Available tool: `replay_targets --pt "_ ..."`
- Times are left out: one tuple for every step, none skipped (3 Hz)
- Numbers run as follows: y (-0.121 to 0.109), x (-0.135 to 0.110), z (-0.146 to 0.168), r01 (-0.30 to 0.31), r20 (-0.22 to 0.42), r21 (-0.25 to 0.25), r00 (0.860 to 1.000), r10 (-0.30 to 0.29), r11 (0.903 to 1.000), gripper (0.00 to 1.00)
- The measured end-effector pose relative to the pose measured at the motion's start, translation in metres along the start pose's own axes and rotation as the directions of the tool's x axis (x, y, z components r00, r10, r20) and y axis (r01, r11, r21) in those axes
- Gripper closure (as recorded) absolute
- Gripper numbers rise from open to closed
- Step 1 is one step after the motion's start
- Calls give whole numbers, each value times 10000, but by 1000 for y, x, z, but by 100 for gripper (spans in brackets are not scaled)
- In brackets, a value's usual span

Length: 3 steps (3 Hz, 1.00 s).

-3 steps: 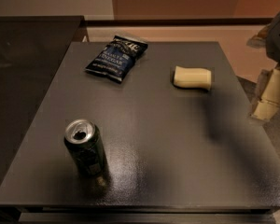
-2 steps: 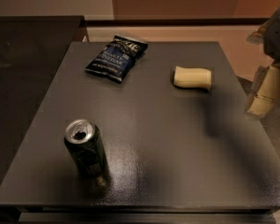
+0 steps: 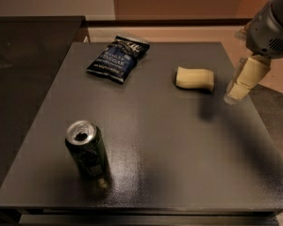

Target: Pick sponge

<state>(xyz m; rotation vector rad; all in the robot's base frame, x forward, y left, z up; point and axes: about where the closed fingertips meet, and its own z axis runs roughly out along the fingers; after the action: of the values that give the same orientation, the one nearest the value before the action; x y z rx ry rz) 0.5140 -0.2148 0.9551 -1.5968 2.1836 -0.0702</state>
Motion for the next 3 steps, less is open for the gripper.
replay_targets --pt "-21 -5 33 -369 665 -480 9970 401 9982 0" --pt "-28 -14 63 -558 1297 -1157 9890 707 9917 0" --pt "-31 -23 89 -586 1827 -1694 9791 897 9838 0"
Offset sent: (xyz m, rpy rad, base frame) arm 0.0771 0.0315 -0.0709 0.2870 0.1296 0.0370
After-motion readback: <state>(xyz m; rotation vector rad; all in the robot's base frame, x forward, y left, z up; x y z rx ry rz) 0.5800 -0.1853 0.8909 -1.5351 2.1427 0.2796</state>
